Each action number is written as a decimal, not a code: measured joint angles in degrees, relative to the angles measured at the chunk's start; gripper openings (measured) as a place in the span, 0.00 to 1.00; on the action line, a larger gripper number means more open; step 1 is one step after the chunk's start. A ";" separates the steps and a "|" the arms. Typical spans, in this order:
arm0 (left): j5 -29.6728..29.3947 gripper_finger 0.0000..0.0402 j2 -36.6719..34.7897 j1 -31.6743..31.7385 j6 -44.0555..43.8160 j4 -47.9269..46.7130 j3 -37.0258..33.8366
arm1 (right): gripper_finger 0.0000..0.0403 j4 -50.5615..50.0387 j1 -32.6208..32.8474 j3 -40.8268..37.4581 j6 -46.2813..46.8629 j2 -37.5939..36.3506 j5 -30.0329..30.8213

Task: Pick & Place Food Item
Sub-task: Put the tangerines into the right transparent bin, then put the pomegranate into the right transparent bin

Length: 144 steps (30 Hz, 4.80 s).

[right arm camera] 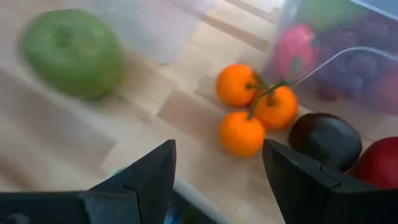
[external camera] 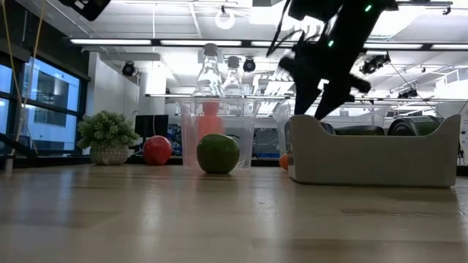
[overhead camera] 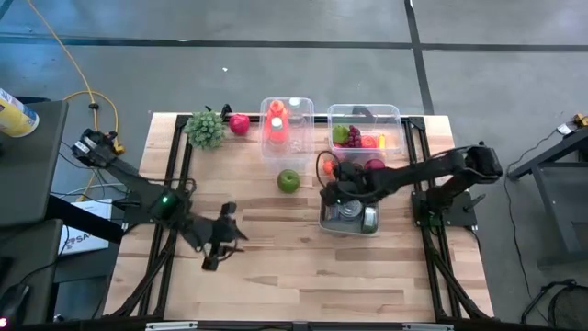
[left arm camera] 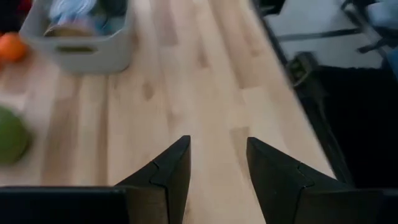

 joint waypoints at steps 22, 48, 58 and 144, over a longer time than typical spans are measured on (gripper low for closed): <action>-2.46 0.37 0.07 -2.20 12.15 34.62 -20.40 | 0.53 3.42 -9.24 0.00 -1.77 5.81 2.97; -1.33 0.37 2.12 1.02 13.02 40.01 -23.95 | 0.20 10.89 -9.40 -0.02 -2.28 12.51 7.56; -1.35 0.37 4.59 1.03 15.03 40.20 -23.95 | 0.02 11.08 -8.61 -0.02 -2.30 12.49 8.03; -1.52 0.37 8.40 3.13 7.44 44.01 -23.95 | 0.36 -10.57 -9.33 1.01 -18.36 -18.00 7.52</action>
